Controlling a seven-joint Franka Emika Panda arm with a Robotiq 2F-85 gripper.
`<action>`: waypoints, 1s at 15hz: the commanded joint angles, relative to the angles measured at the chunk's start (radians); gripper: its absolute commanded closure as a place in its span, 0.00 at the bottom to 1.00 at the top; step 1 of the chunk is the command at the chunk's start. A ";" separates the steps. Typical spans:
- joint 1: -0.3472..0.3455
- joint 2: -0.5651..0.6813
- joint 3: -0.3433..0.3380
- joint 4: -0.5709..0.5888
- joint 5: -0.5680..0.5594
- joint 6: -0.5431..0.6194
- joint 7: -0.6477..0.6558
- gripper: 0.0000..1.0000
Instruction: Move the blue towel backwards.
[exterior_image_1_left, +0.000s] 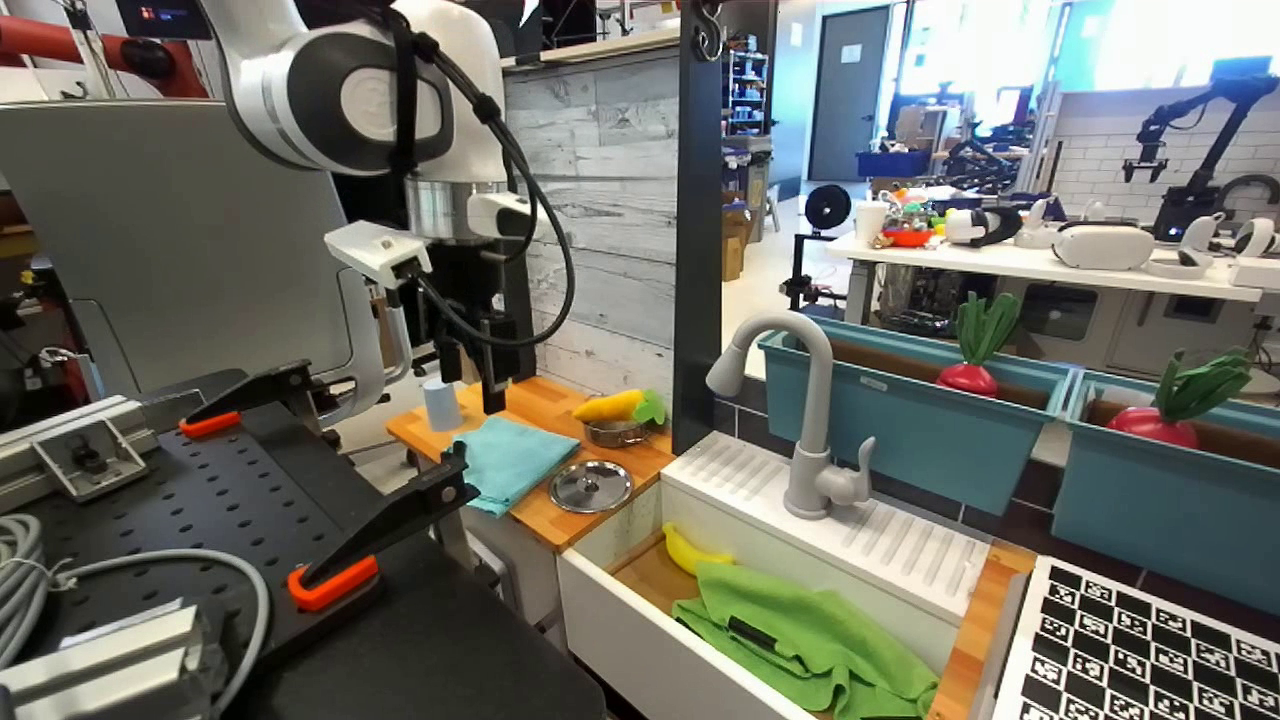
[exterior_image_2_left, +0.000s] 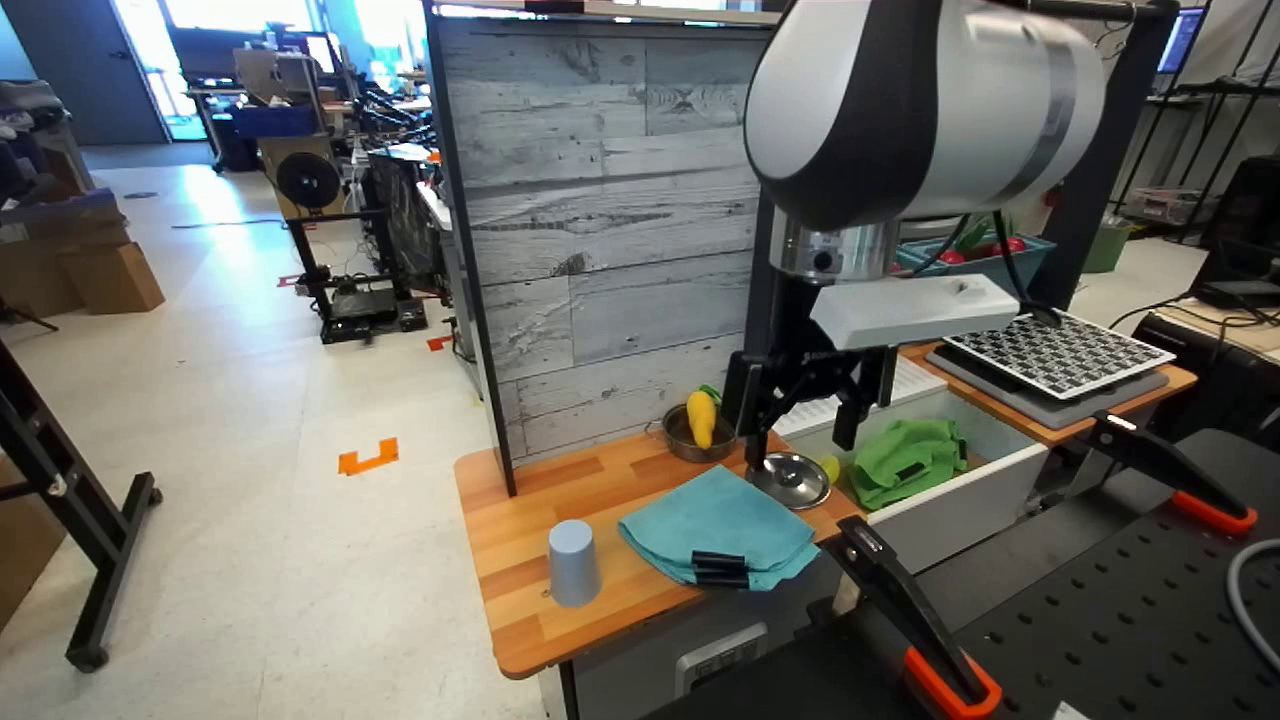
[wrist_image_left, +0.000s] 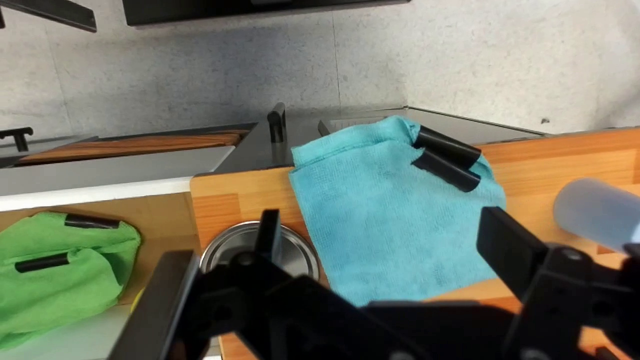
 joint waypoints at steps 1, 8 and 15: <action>0.060 0.100 -0.045 0.071 -0.037 0.049 0.084 0.00; 0.063 0.281 -0.045 0.249 -0.012 0.045 0.126 0.00; 0.100 0.379 -0.044 0.356 -0.022 0.040 0.129 0.00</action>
